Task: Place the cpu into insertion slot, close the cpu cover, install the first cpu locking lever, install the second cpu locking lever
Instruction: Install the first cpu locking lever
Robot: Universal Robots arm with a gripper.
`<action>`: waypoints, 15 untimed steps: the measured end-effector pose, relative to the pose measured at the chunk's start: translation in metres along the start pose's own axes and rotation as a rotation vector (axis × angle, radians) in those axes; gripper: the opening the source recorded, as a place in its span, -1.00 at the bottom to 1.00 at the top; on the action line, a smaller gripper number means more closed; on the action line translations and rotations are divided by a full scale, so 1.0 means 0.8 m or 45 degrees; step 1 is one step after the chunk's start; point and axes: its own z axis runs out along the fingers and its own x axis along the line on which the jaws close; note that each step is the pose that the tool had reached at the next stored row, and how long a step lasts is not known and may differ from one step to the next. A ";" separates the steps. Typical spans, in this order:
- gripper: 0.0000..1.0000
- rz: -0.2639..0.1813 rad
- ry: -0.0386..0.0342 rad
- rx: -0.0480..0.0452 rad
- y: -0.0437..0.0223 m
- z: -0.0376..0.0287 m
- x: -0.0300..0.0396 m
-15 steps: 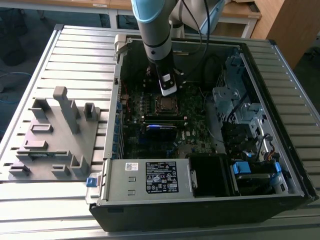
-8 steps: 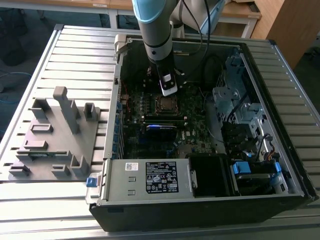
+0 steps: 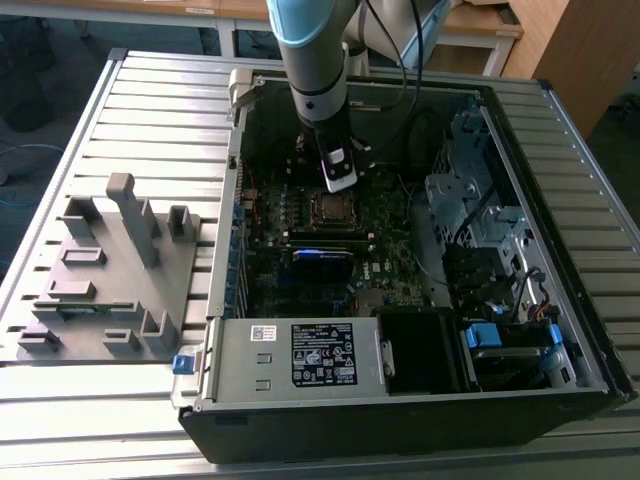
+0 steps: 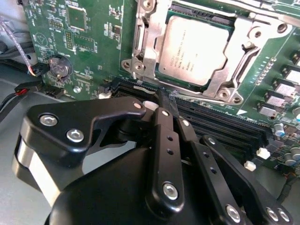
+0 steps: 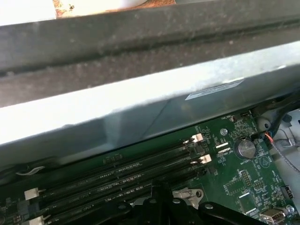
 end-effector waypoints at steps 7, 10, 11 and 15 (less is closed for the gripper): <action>-0.80 -0.003 -0.0036 0.012 0.0029 0.0011 -0.0008; -0.80 -0.007 -0.0074 0.024 0.0047 0.0016 -0.0002; -0.80 -0.007 -0.0076 0.025 0.0051 0.0017 -0.0001; -0.80 -0.008 -0.0084 0.027 0.0053 0.0017 0.0000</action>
